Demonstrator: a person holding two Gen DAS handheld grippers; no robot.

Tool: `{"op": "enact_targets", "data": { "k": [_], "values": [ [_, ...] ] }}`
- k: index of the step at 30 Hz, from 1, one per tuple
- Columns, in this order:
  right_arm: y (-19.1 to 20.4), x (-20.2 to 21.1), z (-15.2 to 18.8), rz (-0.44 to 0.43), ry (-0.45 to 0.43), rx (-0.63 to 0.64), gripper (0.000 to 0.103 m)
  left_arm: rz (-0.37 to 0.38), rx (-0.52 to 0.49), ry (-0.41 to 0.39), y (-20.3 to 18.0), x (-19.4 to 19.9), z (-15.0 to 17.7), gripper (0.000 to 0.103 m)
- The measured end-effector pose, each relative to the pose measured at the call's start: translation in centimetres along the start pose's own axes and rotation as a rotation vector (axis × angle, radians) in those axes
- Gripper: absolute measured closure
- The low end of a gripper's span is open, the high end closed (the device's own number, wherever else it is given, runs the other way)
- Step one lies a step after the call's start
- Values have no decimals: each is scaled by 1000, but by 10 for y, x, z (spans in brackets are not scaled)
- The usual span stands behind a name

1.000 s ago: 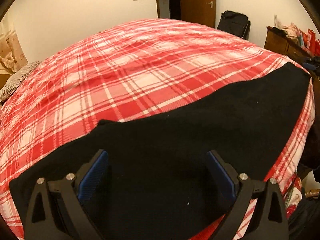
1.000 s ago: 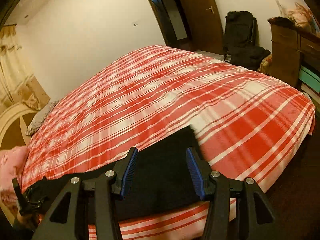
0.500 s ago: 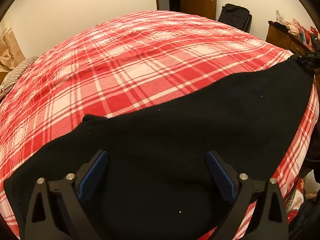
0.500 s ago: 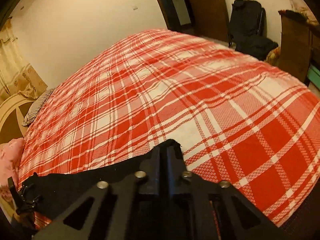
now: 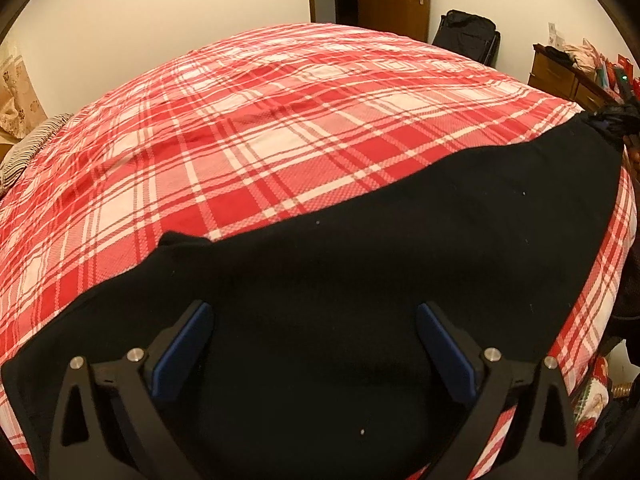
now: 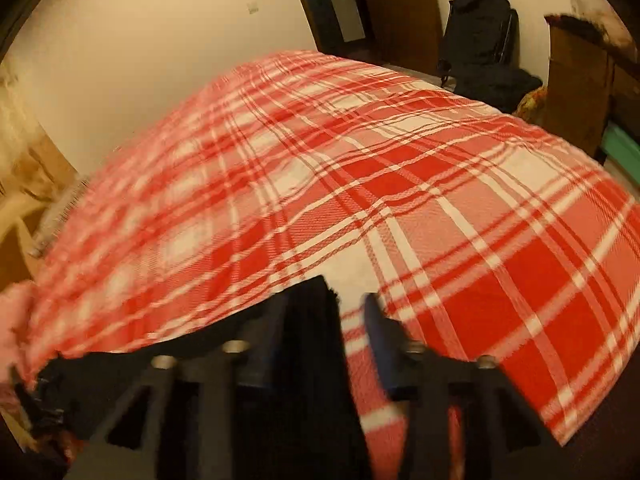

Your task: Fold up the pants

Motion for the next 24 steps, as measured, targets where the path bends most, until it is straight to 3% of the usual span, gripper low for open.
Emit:
{"op": "enact_targets", "data": {
  "k": [3, 7, 12, 19, 22, 24],
  "values": [
    [-6, 19, 12, 23, -6, -13, 56, -1, -2, -5, 0, 3, 1, 0],
    [-6, 34, 34, -27, 10, -46, 56, -9, 1, -17, 1, 7, 0, 0],
    [-3, 35, 44, -6, 1, -47, 56, -7, 3, -27, 0, 13, 1, 0],
    [0, 23, 46, -68, 17, -85, 57, -5, 30, -27, 10, 19, 7, 0],
    [-8, 22, 44, -92, 23, -140, 69, 2, 71, -18, 17, 18, 11, 0],
    [-9, 24, 45, -122, 19, -157, 87, 10, 89, -22, 20, 20, 12, 0]
  ]
}}
Point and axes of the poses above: each gripper's, at about its wrist camera, not at the fingertips, and x roughly against the way its jaws point, y to its left, z to its underside, the point moved 6 cm from there along -x, roughly the way its jaws point, and after that the axes turned 6 degrees about x, right-handed, at the moved point
